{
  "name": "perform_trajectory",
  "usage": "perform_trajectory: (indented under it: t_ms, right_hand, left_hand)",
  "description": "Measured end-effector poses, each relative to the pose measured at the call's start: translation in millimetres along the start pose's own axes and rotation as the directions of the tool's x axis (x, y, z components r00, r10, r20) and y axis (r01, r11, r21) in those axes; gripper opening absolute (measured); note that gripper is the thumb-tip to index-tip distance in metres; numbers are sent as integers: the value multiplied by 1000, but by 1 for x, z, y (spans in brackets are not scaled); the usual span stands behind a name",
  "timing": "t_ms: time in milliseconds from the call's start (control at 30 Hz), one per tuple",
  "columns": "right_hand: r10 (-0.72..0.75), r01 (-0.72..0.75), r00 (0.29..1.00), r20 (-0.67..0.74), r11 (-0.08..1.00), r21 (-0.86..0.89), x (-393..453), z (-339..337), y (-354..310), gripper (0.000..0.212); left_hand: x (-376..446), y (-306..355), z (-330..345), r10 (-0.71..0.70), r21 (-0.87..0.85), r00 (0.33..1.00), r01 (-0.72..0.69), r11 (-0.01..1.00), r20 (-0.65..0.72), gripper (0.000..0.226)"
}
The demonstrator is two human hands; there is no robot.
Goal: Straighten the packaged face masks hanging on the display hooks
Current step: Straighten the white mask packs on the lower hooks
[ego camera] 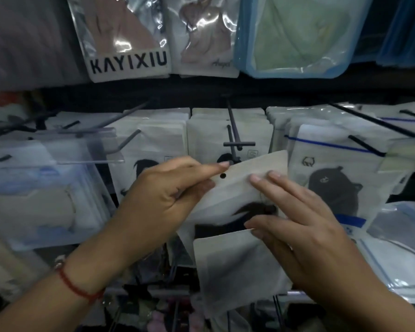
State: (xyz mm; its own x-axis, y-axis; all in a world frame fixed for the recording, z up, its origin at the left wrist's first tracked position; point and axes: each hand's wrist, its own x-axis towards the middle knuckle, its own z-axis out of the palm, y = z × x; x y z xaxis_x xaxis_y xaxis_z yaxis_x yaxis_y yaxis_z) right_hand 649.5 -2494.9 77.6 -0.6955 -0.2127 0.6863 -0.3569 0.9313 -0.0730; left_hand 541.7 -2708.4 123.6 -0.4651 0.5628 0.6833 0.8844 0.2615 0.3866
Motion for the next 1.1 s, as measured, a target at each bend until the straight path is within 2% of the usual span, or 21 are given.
perform_trajectory:
  t_ms: [200,533,733,900,1100]
  right_hand:
    - [-38,41,998,58,997,-58,-1,-2,5,24]
    - [-41,47,994,98,997,-55,10,1,15,22]
    - [13,0,990,138,996,-93,16,6,21,26]
    - [44,-30,987,156,996,-87,21,11,28,16]
    - [40,-26,985,167,996,-85,24,13,30,15]
  left_hand:
    - [15,-3,5,119,60,993,-119,991,-8,30]
    - [27,-8,18,170,238,984,-153,959,-51,32]
    - [38,-35,33,258,417,965,-213,883,-52,27]
    - [51,-50,43,351,566,934,-252,785,-71,20]
    - [54,-56,47,343,623,937,-226,748,-72,23]
